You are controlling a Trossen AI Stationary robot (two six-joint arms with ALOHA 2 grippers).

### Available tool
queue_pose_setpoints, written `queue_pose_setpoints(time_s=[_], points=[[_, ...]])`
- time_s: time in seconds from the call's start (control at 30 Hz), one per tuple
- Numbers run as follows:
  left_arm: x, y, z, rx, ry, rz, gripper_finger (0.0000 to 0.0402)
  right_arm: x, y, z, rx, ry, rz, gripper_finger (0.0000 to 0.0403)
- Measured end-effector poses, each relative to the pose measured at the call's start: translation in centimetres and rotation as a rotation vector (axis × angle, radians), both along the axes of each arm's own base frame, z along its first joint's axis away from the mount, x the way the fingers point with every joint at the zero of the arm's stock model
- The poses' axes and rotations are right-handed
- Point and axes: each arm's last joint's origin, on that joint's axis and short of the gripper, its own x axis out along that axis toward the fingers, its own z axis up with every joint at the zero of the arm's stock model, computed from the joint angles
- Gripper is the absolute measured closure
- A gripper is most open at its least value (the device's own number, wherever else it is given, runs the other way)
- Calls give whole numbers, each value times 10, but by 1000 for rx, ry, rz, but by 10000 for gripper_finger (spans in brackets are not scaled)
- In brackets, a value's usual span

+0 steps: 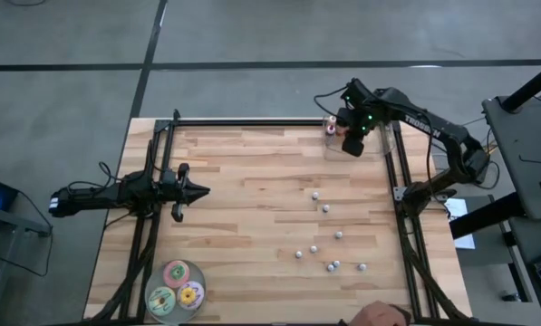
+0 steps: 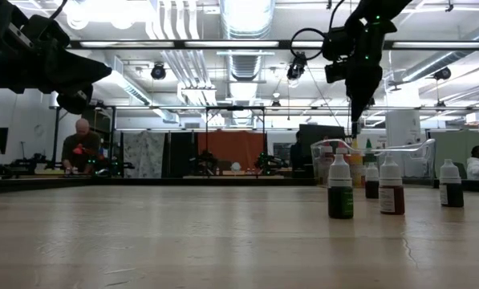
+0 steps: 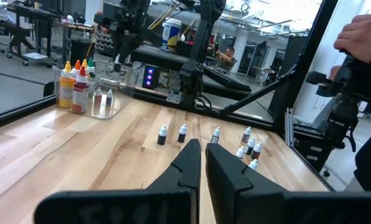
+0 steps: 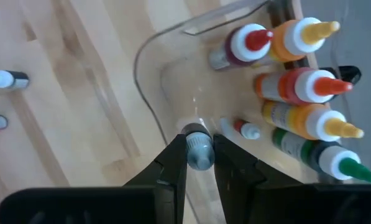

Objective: Pick & Place food coloring
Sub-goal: Put the small blue food coloring bottle into the bin

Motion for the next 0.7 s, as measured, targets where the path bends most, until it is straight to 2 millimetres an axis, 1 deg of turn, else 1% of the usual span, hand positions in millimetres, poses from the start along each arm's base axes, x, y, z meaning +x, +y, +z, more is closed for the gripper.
queue_pose_setpoints(time_s=[0.17,0.33,0.4,0.6,0.7], points=[[0,0,0,0,0,0,402,-5,-5,0,-14,8,31,344],[0,0,0,0,0,0,402,-6,-11,-4,-5,9,3,344],[0,0,0,0,0,0,402,-6,-15,-8,12,16,-30,344],[0,0,0,0,0,0,402,-6,-31,-23,58,16,-201,344],[0,0,0,0,1,0,402,-3,-38,-29,62,5,-259,344]])
